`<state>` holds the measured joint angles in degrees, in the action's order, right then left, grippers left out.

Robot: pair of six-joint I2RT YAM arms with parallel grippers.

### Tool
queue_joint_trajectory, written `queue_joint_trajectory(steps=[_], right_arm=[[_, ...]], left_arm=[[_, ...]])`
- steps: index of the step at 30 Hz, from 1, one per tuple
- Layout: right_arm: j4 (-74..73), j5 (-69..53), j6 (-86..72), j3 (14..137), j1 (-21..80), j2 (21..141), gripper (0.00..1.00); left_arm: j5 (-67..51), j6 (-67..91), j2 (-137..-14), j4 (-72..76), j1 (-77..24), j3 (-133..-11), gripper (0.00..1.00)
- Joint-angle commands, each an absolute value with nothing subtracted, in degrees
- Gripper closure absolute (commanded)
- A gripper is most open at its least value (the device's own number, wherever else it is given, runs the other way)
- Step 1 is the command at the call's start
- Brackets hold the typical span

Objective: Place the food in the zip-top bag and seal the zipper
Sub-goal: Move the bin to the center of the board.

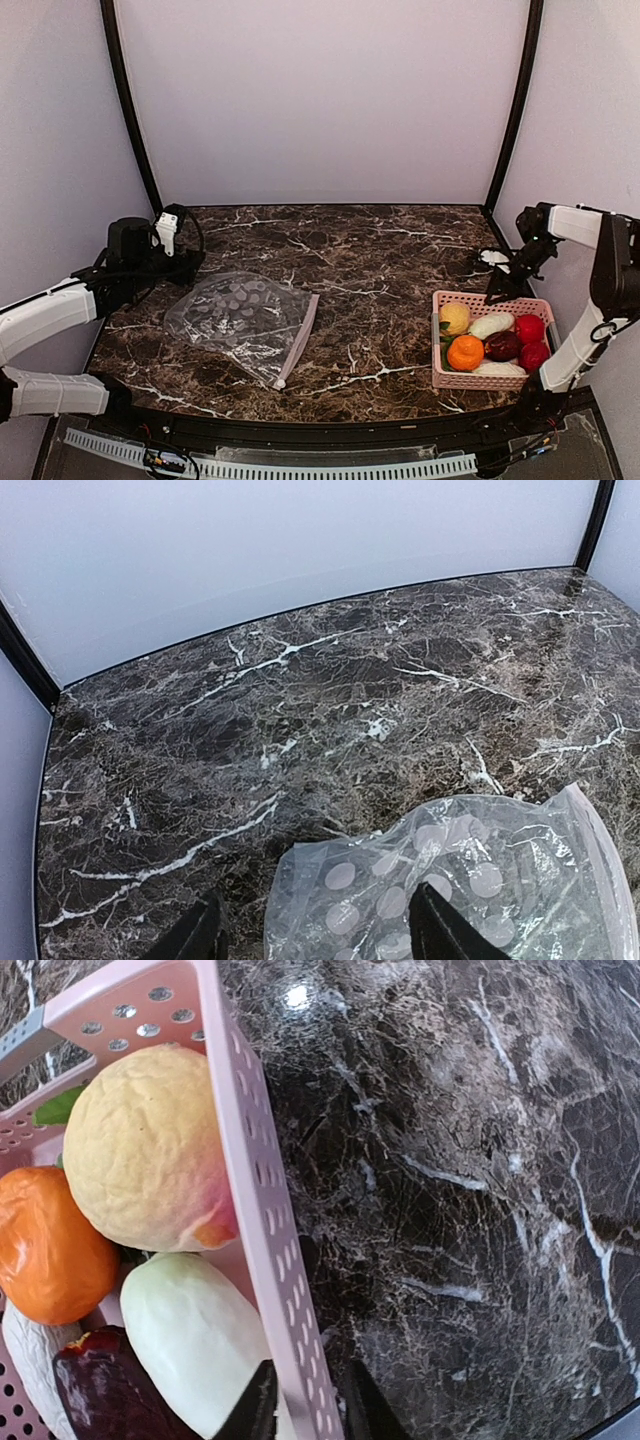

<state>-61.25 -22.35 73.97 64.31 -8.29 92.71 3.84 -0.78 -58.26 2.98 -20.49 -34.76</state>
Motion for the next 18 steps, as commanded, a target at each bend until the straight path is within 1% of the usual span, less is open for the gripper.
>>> queue_joint_trajectory(steps=[1,4,11,14,18], right_arm=[[-61.01,-22.92,70.88,67.64,-6.55,94.8,0.88],[-60.2,-26.66,66.18,69.92,-5.49,96.39,1.0],[-52.66,-38.39,43.06,77.55,-4.01,102.16,1.0],[-45.75,-39.24,27.61,77.61,-3.6,103.02,1.0],[-39.58,-37.23,14.76,75.89,-2.32,103.94,1.0]], left_arm=[[3.2,-0.26,-56.32,2.06,-20.65,-35.69,0.39],[3.08,-0.26,-56.05,2.03,-20.65,-35.85,0.39],[3.21,-0.26,-55.77,2.05,-20.65,-35.85,0.39],[3.68,-0.26,-55.68,1.98,-20.65,-35.78,0.39],[4.19,-0.26,-55.78,1.73,-20.65,-35.88,0.39]])
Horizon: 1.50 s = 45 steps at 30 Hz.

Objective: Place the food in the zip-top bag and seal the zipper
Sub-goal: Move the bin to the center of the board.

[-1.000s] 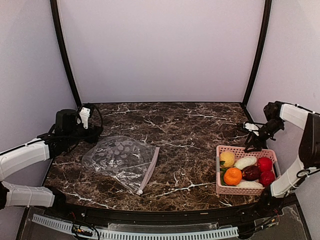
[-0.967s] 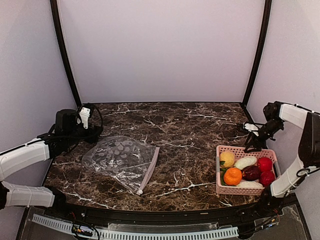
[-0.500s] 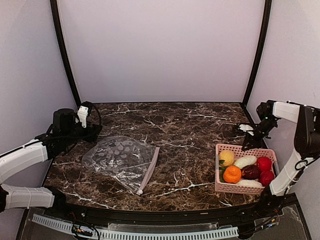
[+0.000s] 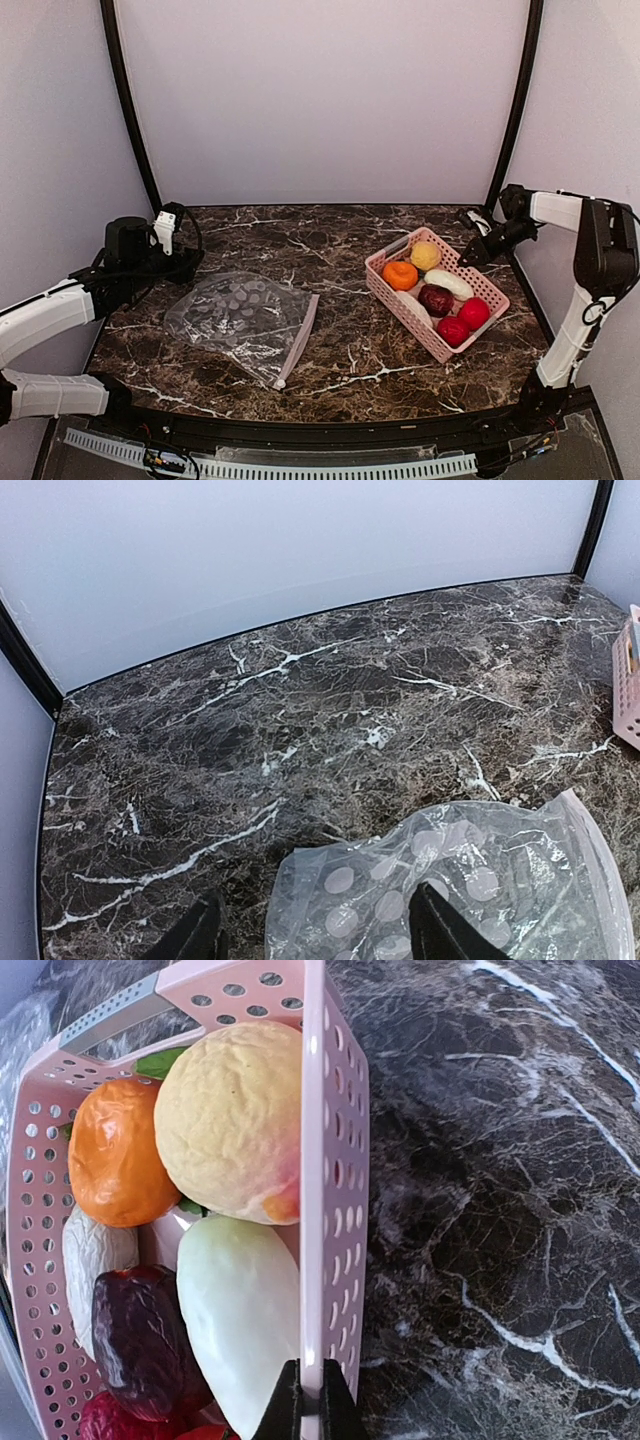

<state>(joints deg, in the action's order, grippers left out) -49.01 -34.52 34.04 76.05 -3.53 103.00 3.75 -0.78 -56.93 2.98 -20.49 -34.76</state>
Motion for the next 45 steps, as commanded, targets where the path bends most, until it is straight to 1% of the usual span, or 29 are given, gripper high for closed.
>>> queue_joint_trajectory(steps=[1,3,6,11,12,14,16,18,20,23,24,27,30,33,35,37,41,45], right_arm=[[-38.49,-36.6,12.1,75.48,-2.17,104.17,1.0],[-37.2,-36.0,8.19,74.85,-1.83,104.5,1.0],[-36.24,-36.14,5.83,72.87,-1.3,103.58,0.95],[-37.54,-39.79,6.93,67.5,-0.36,99.28,0.76],[-38.27,-39.7,7.85,66.57,0.57,98.24,0.7],[-40.94,-41.06,10.97,65.71,2.44,96.95,0.61],[-43.58,-42.67,13.22,65.27,3.24,96.05,0.57],[-44.21,-44.52,14.01,64.12,3.34,94.19,0.55],[-44.71,-46.12,14.57,63.16,3.41,92.63,0.54],[-47.05,-47.02,17.34,62.64,3.38,91.41,0.52],[-47.5,-46.05,18.21,62.57,3.33,91.21,0.52],[-47.13,-43.28,20.41,62.43,2.78,90.44,0.51],[-43.73,-42.22,20.1,63.07,1.47,89.19,0.5],[-36.18,-41.94,17.83,62.36,0.54,87.58,0.48],[-31.84,-40.72,16.9,60.84,-0.4,86.9,0.47],[-30.48,-38.84,17.73,60.13,-1.3,86.59,0.46],[-28.34,-37.6,18.07,57.4,-1.66,83.18,0.45],[-26.77,-38.13,18.33,55.06,-1.67,80.4,0.45]], left_arm=[[4.2,-0.26,-55.82,1.65,-20.65,-35.97,0.39],[4.34,-0.26,-55.97,1.56,-20.65,-36.04,0.39],[4.59,-0.26,-56.51,1.56,-20.65,-36.08,0.39],[3.7,-0.35,-57.87,1.52,-20.65,-36.42,0.41],[3.17,-0.28,-58.24,1.59,-20.65,-36.61,0.42],[-0.31,-0.27,-59.19,1.44,-20.65,-37.6,0.43],[-4.32,-0.26,-60.77,0.66,-21.2,-39.34,0.39],[-5.71,-0.24,-62.76,-1.53,-23.17,-41.95,0.37],[-4.44,-1.28,-65.05,-4.98,-27.03,-45.28,0.36],[1.21,-3.36,-68.42,-11.74,-35.4,-50.83,0.35],[2.67,-3.79,-70.12,-13.16,-37.52,-51.87,0.35],[9.47,-4.11,-74.56,-18.52,-47.91,-56.34,0.35],[12.59,0.81,-79.12,-23.8,-54.34,-61.3,0.35],[15.31,6.18,-85.36,-29.32,-58.38,-67.55,0.36],[20.32,7.43,-88.61,-31.21,-62.06,-70.04,0.36],[24.39,9.15,-92.07,-34.09,-64.85,-73.09,0.37],[30.24,14.13,-99.07,-40.7,-67.62,-79.39,0.42],[31.85,18.03,-105.72,-45.18,-68.8,-84.45,0.52]])
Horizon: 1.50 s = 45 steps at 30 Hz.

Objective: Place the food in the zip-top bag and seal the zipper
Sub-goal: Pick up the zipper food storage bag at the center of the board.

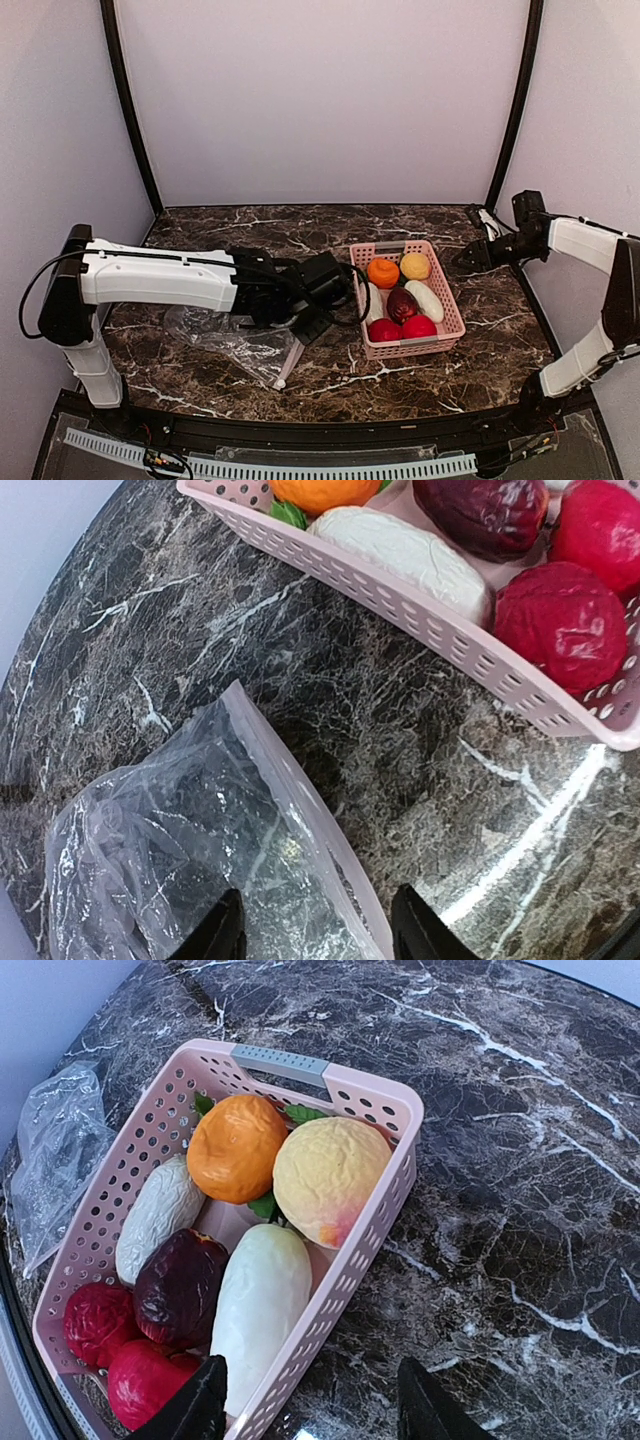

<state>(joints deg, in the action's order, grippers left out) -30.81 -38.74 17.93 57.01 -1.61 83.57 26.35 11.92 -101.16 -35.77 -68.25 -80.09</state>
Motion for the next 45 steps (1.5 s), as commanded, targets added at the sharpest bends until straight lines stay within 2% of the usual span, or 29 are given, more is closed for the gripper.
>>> queue_joint_trajectory(steps=[1,24,30,36,41,45], right_arm=[[-26.73,-38.19,18.44,54.93,-1.67,80.33,0.45],[-27.99,-39.55,20.32,55.01,-1.66,82.55,0.44],[-28.1,-39.73,20.43,54.99,-1.66,82.85,0.44],[-28.29,-39.97,20.65,54.92,-1.65,82.61,0.44],[-28.3,-40.96,20.19,54.93,-1.64,82.99,0.44],[-28.22,-41.65,19.8,55.1,-1.66,83.43,0.44]], left_arm=[[32.37,19.43,-107.71,-46.91,-69.06,-86.24,0.53],[38.98,25.91,-122.59,-53.38,-69.7,-92.04,0.6],[41.7,28.06,-124.46,-55.89,-69.7,-92.5,0.72],[44.16,29.66,-124.58,-59.12,-69.7,-92.86,0.96],[48.38,30.82,-123.04,-64.69,-69.51,-94.25,0.99],[47.41,29.79,-117.87,-63.26,-68.33,-92.42,0.99]])
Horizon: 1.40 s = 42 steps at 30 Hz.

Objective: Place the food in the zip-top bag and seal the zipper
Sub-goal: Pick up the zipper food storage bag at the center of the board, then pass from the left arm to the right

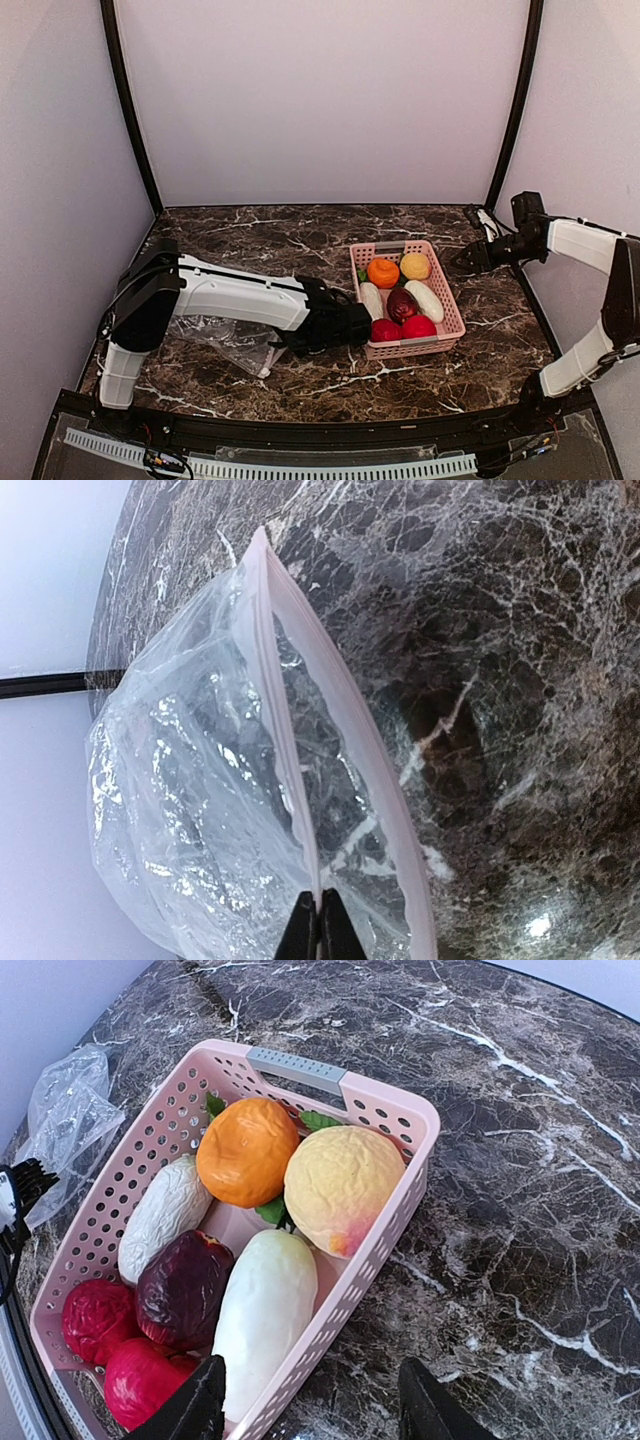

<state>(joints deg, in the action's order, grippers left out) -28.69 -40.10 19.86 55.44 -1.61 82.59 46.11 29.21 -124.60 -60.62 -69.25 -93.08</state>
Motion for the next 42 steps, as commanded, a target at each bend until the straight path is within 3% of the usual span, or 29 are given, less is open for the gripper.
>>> queue_joint_trajectory(steps=[1,11,17,28,39,42], right_arm=[[-28.31,-41.61,19.86,55.22,-1.66,83.29,0.44],[-27.73,-44.77,20.38,58.11,-0.39,78.93,0.44],[-33.23,-44.91,19.59,71.19,11.16,83.23,0.45],[-34.03,-41.17,6.81,91.29,31.85,100.4,0.45],[-31.33,-45.1,-7.75,101.91,37.43,111.3,0.43],[-30.14,-45.01,-11.05,104.23,37.48,114.54,0.51]], left_arm=[[46.9,29.53,-116.68,-62.79,-68.05,-91.96,0.99],[44.93,23.98,-99.86,-54.74,-62.13,-86.75,0.99],[44.16,20.37,-93.61,-42.93,-60.04,-84.81,0.99],[41.76,21.11,-93.52,-29.12,-59.7,-83.17,0.99],[39.37,24.75,-94.58,-24.28,-59.68,-83.83,0.99],[38.26,25.19,-93.99,-23.46,-59.68,-83.7,0.99]])
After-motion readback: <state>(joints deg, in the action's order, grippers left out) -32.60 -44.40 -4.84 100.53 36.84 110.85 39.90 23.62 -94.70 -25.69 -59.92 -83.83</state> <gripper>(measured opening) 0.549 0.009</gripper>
